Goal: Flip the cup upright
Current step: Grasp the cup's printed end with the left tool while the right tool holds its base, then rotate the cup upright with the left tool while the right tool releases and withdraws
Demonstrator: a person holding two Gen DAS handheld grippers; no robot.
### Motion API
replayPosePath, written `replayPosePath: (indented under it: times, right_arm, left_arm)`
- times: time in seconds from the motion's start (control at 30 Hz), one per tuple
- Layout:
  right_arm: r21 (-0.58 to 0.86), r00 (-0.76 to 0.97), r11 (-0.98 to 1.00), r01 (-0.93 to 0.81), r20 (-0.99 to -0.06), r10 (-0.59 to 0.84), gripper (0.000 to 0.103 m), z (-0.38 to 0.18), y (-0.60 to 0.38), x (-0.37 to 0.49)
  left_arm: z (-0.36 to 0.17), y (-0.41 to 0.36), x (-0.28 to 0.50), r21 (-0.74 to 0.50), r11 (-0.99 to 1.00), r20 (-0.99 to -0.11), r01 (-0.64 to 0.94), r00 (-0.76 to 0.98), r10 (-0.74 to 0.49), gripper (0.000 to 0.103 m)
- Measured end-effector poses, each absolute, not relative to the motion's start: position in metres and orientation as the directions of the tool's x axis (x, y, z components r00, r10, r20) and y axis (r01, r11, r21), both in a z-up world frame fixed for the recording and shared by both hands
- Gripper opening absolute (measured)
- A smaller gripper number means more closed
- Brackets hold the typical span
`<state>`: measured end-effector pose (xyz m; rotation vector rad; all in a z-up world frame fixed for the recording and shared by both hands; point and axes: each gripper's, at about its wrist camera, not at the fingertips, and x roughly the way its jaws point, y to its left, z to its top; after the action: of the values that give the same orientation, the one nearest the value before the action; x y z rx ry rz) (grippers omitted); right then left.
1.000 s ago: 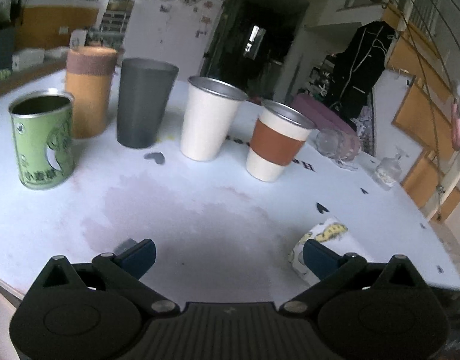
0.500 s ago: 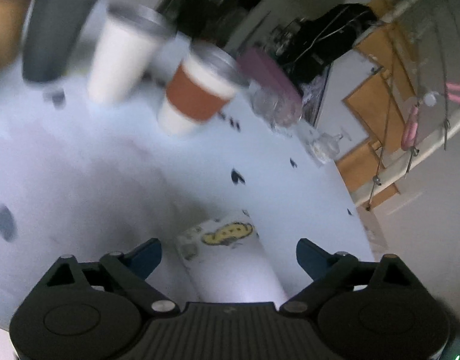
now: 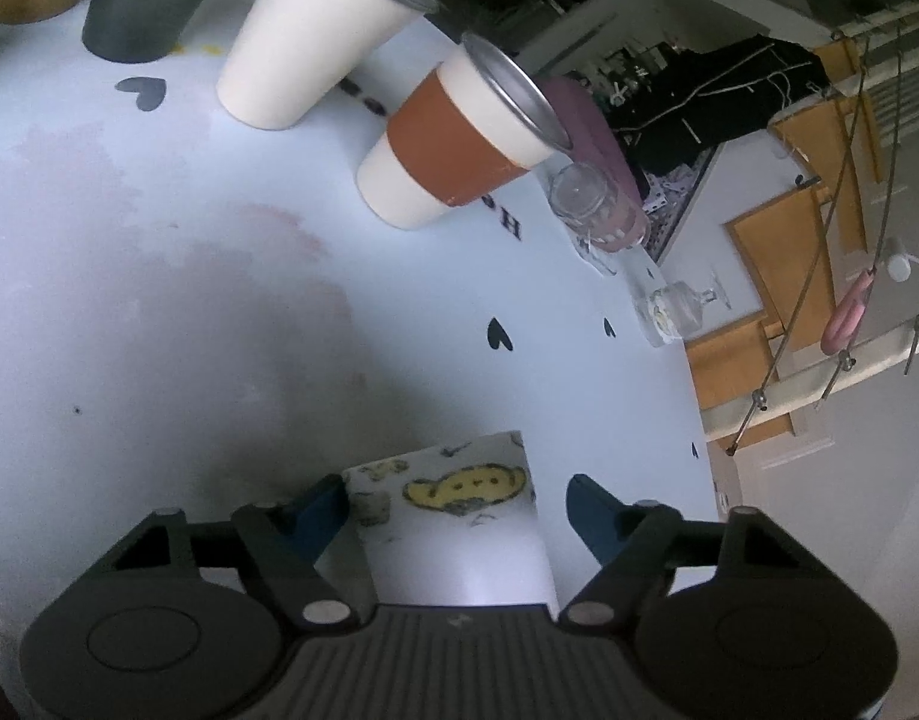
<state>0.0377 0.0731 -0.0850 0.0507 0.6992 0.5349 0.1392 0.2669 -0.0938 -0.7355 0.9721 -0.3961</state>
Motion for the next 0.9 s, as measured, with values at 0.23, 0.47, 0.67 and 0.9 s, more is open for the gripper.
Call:
replayPosePath:
  times: [0.23, 0.47, 0.67, 0.9]
  right_arm:
    - [0.177, 0.649, 0.873, -0.453, -0.606, 0.460, 0.063, -0.083, 0.079, 0.033]
    - [0.173, 0.638, 0.863, -0.475, -0.607, 0.474, 0.075, -0.081, 0.083, 0.032]
    - [0.185, 0.647, 0.869, -0.459, -0.600, 0.470, 0.075, -0.078, 0.080, 0.032]
    - [0.194, 0.644, 0.870, -0.454, -0.603, 0.471, 0.075, -0.080, 0.078, 0.034]
  left_arm:
    - [-0.092, 0.264, 0.137, -0.683, 0.731, -0.615, 0.009, 0.532, -0.582, 0.069]
    - [-0.064, 0.261, 0.114, -0.526, 0.843, -0.571, 0.115, 0.686, -0.451, 0.067]
    - [-0.042, 0.272, 0.106, -0.332, 0.939, -0.516, 0.089, 0.817, -0.260, 0.066]
    - [-0.035, 0.297, 0.126, -0.130, 0.989, -0.464, -0.067, 0.886, -0.001, 0.066]
